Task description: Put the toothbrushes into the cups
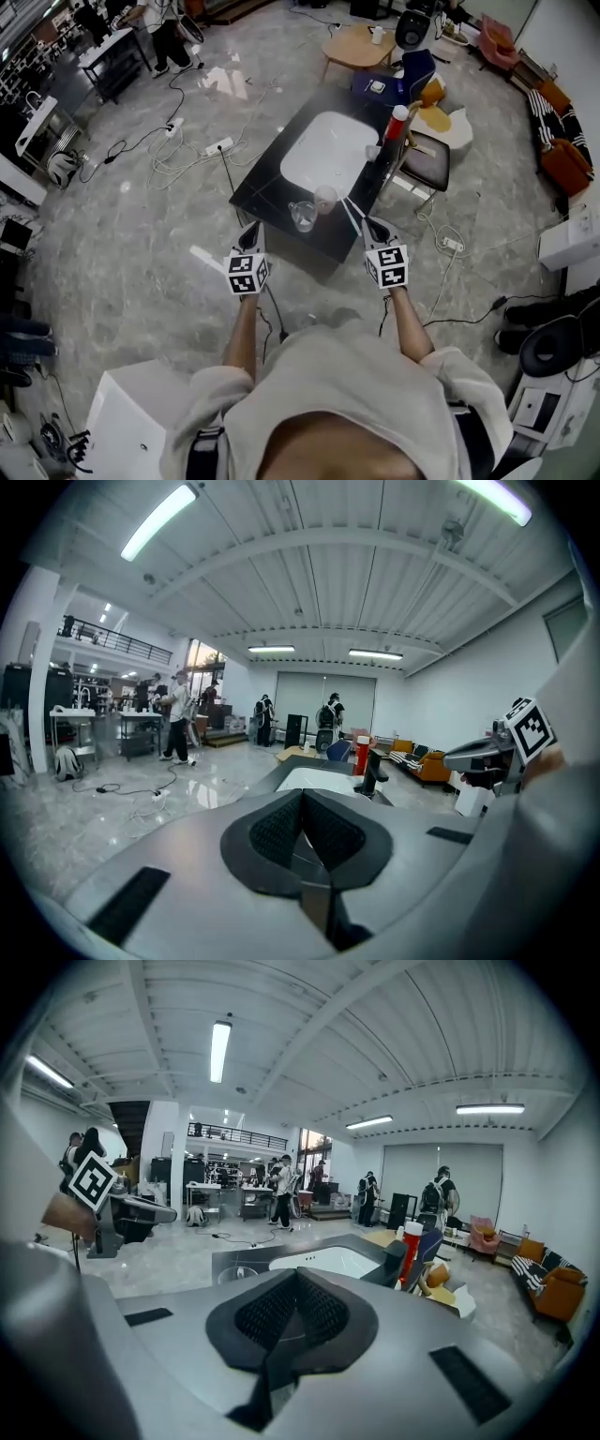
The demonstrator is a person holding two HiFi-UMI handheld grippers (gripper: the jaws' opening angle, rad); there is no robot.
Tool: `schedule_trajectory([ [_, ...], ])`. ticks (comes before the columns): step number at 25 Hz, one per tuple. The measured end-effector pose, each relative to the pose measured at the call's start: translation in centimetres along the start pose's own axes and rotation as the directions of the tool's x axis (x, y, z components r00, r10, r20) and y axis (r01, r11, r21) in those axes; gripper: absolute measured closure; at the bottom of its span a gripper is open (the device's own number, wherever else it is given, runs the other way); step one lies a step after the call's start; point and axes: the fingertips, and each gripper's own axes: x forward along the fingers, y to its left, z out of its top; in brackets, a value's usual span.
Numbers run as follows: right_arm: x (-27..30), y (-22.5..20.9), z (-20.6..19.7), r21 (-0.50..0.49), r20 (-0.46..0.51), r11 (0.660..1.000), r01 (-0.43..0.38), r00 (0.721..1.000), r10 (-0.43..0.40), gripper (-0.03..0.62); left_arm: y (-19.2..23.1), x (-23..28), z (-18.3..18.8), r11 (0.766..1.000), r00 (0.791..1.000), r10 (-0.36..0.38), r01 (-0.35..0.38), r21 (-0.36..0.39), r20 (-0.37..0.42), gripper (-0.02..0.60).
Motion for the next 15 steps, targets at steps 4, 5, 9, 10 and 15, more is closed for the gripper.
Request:
schedule_trajectory([
  [4,1.1,-0.2,0.1,-0.001,-0.010,1.000,-0.006,1.000,0.006,0.582,0.5,1.0,-0.1,1.000,1.000,-0.003,0.003,-0.004,-0.012,0.554],
  [5,1.5,-0.2,0.2,-0.002,-0.011,1.000,-0.009,1.000,0.009,0.582,0.6,1.1,-0.1,1.000,1.000,-0.001,0.001,-0.006,-0.015,0.554],
  [9,3.1,-0.7,0.3,-0.007,-0.013,1.000,-0.023,1.000,0.023,0.581,1.3,2.3,-0.5,1.000,1.000,0.011,-0.011,-0.018,-0.025,0.554],
  [10,3.7,-0.9,0.4,-0.008,-0.014,1.000,-0.027,1.000,0.027,0.582,1.4,2.7,-0.5,1.000,1.000,0.015,-0.015,-0.021,-0.028,0.554],
  [15,6.6,-2.4,0.8,-0.004,-0.013,0.999,-0.049,0.999,0.048,0.582,2.0,5.2,-0.3,0.999,0.999,0.036,-0.037,-0.030,-0.039,0.554],
])
